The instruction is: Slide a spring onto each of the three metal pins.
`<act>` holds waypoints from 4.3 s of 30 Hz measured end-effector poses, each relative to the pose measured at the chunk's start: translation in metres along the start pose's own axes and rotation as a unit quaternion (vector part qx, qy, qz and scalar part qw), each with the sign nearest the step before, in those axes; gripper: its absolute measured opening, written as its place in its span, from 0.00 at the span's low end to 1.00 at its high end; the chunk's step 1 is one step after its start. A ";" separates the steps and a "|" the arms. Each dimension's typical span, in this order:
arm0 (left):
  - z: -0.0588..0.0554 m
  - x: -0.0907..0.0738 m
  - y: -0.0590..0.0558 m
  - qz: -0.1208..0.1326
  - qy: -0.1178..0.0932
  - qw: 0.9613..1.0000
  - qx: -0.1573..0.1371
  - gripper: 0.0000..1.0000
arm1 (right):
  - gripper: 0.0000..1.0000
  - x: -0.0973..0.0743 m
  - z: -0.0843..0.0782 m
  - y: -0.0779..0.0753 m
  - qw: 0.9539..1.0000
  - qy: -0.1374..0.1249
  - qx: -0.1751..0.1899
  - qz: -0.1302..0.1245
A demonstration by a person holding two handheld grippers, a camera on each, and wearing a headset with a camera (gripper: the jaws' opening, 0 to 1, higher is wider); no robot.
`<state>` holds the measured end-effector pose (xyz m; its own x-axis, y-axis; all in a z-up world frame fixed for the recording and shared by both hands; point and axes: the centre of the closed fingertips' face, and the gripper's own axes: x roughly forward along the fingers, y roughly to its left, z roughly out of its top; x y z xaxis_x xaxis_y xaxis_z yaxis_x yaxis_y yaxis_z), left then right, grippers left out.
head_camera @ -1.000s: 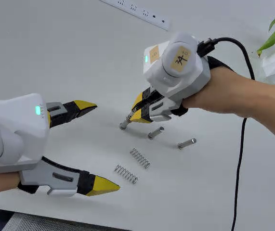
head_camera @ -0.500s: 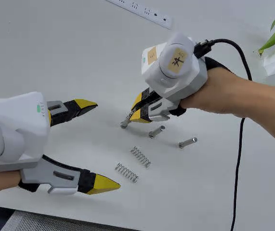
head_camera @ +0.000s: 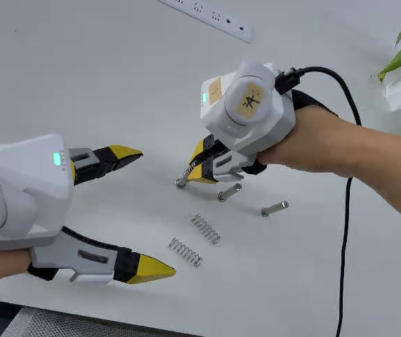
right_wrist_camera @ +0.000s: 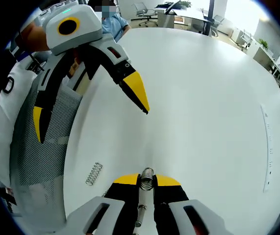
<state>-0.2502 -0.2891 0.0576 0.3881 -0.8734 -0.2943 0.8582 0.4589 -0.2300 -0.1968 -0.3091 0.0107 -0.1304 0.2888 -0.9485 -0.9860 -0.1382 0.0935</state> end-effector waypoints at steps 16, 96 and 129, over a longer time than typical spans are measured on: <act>0.000 0.001 0.001 -0.001 -0.001 1.000 -0.001 0.94 | 0.07 0.013 -0.006 -0.005 1.000 0.010 -0.013 -0.011; -0.003 -0.006 -0.007 -0.010 0.045 0.999 0.024 0.90 | 0.39 -0.048 0.004 -0.006 0.980 -0.151 0.102 -0.080; -0.036 0.013 -0.020 -0.055 0.213 0.965 0.145 0.55 | 0.90 -0.099 -0.097 0.075 0.923 -0.296 0.199 -0.145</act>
<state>-0.2748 -0.3032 0.0248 0.1692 -0.7391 -0.6519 0.9680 0.2489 -0.0309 -0.2474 -0.4405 0.0824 0.2262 0.7420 -0.6311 -0.9332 0.3509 0.0780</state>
